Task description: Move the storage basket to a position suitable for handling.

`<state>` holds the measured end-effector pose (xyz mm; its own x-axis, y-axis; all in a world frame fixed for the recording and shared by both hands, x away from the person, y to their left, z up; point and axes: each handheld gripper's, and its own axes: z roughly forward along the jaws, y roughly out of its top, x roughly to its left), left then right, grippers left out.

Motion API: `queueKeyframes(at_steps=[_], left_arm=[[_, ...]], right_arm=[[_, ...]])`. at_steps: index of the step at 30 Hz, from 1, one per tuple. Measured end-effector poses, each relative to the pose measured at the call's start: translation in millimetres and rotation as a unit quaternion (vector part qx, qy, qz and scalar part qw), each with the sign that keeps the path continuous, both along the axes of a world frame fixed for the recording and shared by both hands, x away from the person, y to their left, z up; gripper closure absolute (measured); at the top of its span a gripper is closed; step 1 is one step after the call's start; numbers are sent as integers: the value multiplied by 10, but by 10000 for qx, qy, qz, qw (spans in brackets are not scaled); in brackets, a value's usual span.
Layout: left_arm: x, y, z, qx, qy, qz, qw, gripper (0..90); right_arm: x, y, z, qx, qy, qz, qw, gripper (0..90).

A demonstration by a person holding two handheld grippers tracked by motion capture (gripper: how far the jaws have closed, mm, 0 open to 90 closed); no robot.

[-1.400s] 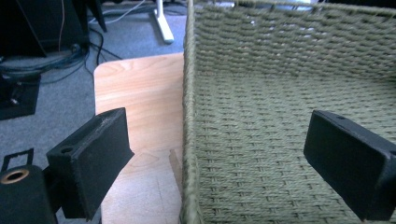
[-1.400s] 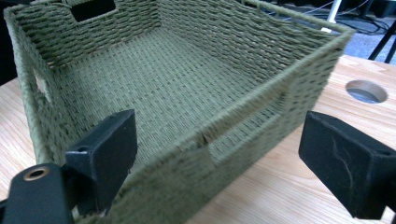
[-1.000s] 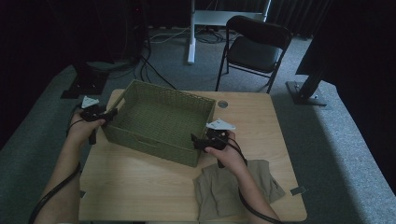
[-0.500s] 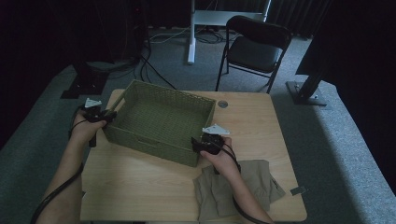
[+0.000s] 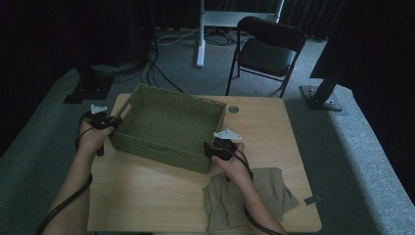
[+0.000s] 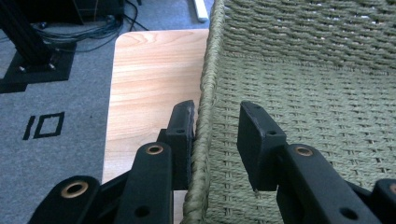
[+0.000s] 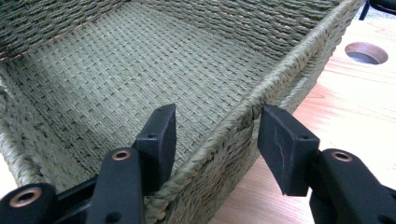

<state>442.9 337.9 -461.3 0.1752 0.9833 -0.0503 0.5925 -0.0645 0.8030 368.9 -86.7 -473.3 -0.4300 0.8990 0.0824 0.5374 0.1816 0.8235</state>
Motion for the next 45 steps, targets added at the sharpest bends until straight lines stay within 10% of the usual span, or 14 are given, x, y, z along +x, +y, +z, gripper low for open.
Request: queueKeyframes(at_steps=[29, 31, 32, 45], left_arm=[[-196, -335, -30, -340, -82, 298, 9989, 669], [-212, -361, -23, -114, -56, 331, 9994, 841], [-231, -371, -45, -590, 102, 283, 9978, 841], [-263, -679, -48, -311, 186, -15, 9993, 824]], right_arm=[[254, -333, 35, -307, -9, -104, 9995, 586], [269, -363, 39, -319, 13, -108, 9994, 599], [299, -433, 41, -412, -25, -220, 9989, 627], [331, -758, 55, -299, 184, -391, 9986, 657]])
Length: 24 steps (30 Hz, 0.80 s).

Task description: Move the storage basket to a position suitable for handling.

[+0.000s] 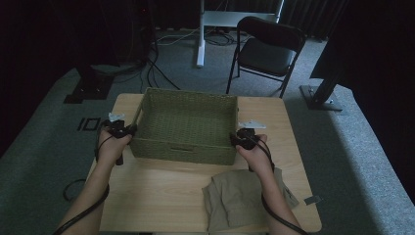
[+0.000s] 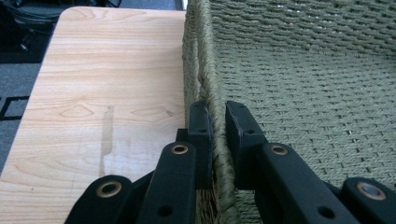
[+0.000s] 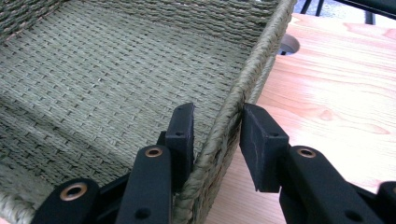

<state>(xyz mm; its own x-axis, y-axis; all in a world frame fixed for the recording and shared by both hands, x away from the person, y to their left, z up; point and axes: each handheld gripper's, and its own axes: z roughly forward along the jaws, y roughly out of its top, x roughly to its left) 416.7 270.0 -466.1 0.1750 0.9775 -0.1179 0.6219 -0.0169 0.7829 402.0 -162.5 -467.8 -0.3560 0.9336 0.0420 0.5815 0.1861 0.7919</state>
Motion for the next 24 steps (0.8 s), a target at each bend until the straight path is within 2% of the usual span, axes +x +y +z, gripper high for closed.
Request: queueKeyframes(at_steps=[6, 13, 16, 21, 24], left_arm=[[-22, -173, 6, 69, 46, -106, 9999, 825], [-58, -328, 15, 50, 114, -308, 9994, 822], [-76, -380, 17, 18, 130, -383, 9992, 816], [-89, -435, 20, 65, 139, -438, 9989, 811], [-87, -438, 20, 72, 128, -465, 9988, 808]], right_arm=[[-13, -140, 8, -174, -50, -101, 9998, 684], [-7, -342, 15, -162, -2, -134, 9998, 693], [-11, -429, 15, -127, 19, -107, 9999, 692], [-6, -493, 32, -286, 45, -65, 9996, 693], [-8, -504, 37, -283, 62, -50, 9996, 686]])
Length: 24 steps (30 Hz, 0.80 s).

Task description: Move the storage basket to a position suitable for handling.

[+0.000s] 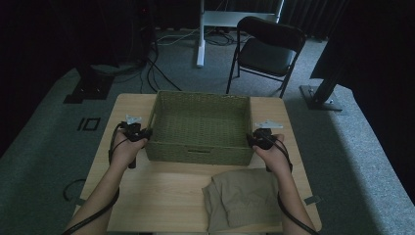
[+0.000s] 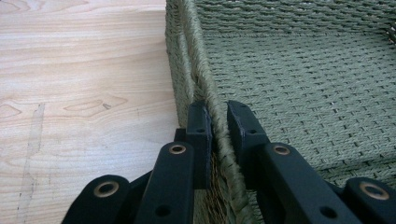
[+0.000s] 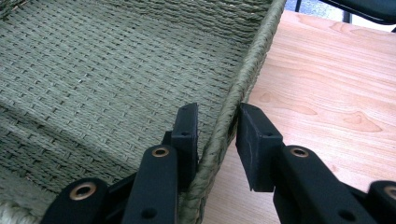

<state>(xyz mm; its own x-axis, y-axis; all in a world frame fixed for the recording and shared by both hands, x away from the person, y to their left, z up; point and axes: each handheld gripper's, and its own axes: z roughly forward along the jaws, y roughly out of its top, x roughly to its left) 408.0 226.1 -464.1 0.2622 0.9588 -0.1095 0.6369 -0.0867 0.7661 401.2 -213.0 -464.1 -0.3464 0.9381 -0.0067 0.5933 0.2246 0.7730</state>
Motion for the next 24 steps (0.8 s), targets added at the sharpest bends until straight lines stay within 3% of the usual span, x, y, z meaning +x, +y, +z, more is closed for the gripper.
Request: queueKeyframes(at_steps=[3, 4, 6, 10, 15, 19, 20, 24], left_arm=[[2, 5, 1, -35, 5, -18, 10000, 785], [25, 37, 14, -359, 13, -128, 9993, 680], [49, 50, 41, -448, -92, -174, 9988, 589], [132, 42, 149, -497, -331, -82, 9982, 474], [294, 20, 191, -445, -507, -8, 9977, 426], [418, 4, 142, -214, -703, 129, 9972, 408], [448, -11, 117, -132, -688, 120, 9975, 407], [519, -48, 51, -161, -625, 158, 9978, 408]], right_arm=[[-1, -9, 11, 64, -6, 16, 10000, 654], [-5, -9, 62, 341, -46, 34, 9994, 558], [5, 4, 121, 367, -141, 122, 9992, 494], [84, 32, 229, 559, -329, -52, 9979, 405], [215, 66, 294, 725, -399, -230, 9963, 324], [366, 156, 264, 621, -324, -326, 9970, 304], [398, 176, 244, 574, -297, -363, 9973, 307], [489, 229, 170, 404, -244, -521, 9975, 308]])
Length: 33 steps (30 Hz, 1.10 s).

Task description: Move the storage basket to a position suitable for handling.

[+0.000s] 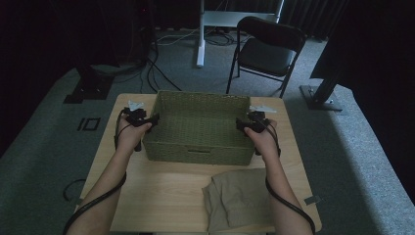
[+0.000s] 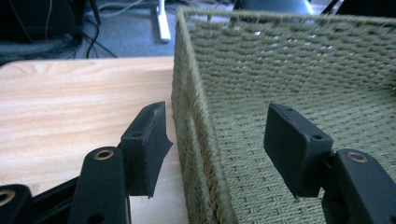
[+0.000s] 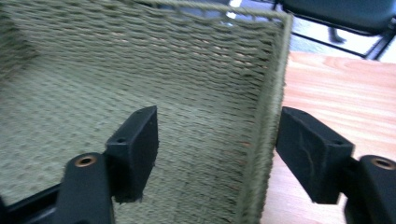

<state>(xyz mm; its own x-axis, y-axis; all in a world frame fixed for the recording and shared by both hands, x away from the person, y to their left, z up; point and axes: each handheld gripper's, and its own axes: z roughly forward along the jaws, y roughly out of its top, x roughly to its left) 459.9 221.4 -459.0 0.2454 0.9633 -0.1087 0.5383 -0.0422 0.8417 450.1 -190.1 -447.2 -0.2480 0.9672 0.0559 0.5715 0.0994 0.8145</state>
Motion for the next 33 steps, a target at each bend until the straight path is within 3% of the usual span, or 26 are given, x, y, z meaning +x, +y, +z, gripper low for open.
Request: queueKeyframes(at_steps=[1, 6, 9, 10, 11, 12, 13, 14, 16, 17, 19, 33], left_arm=[[29, -22, -32, 54, 12, -12, 10000, 409], [76, -29, -91, 128, 83, 15, 9999, 428], [91, -27, -153, 160, 149, 47, 9997, 539], [91, -27, -153, 160, 149, 47, 9997, 610], [94, -24, -168, 122, 179, 85, 9997, 610], [94, -19, -174, 163, 191, 114, 9996, 648], [96, -21, -178, 111, 229, 124, 9996, 745], [97, -31, -180, 114, 237, 110, 9996, 761], [94, -58, -171, 241, 245, 98, 9994, 787], [96, -60, -167, 216, 280, 113, 9993, 790], [98, -52, -165, 7, 354, 150, 9993, 796], [103, -303, -154, -10, 454, 107, 9989, 799]], right_arm=[[33, -2, -25, -87, 86, -121, 9999, 357], [95, -29, -114, -163, 207, -390, 9989, 365], [136, -37, -218, -234, 415, -454, 9978, 565], [136, -37, -218, -234, 415, -454, 9978, 565], [136, -43, -233, -248, 461, -492, 9974, 630], [136, -54, -246, -234, 483, -601, 9968, 703], [137, -71, -259, -173, 523, -663, 9963, 749], [137, -68, -259, -171, 524, -656, 9963, 776], [135, -57, -255, -240, 516, -644, 9963, 780], [136, -43, -250, -365, 516, -641, 9959, 785], [138, -54, -248, -378, 519, -625, 9960, 786], [148, -288, -237, -440, 574, -617, 9955, 788]])
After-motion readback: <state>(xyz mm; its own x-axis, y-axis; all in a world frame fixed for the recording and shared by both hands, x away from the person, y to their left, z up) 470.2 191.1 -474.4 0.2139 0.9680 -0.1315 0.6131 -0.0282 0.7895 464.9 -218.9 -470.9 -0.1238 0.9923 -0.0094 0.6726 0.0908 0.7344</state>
